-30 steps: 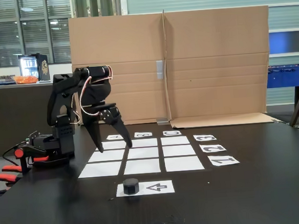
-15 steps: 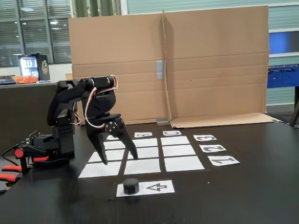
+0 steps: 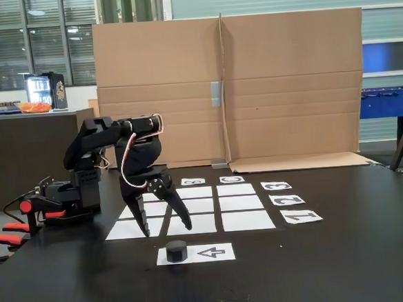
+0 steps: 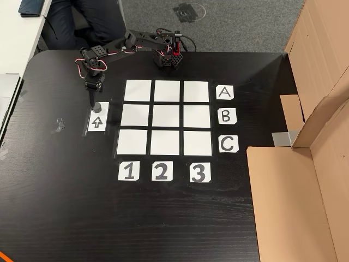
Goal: Pick up a new token and place it in the grid on square A2.
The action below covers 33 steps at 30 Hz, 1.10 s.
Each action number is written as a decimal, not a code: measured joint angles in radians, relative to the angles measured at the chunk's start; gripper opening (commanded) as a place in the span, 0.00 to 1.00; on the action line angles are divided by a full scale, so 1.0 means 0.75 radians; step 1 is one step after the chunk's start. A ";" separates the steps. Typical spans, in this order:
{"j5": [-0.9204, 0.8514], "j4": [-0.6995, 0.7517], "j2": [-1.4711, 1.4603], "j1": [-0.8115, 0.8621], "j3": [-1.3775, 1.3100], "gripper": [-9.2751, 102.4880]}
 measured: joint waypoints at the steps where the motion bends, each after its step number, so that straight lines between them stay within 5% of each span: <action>1: 0.000 0.000 -0.020 0.000 -0.020 0.42; 33: -0.025 0.000 -0.305 -0.031 -0.333 0.43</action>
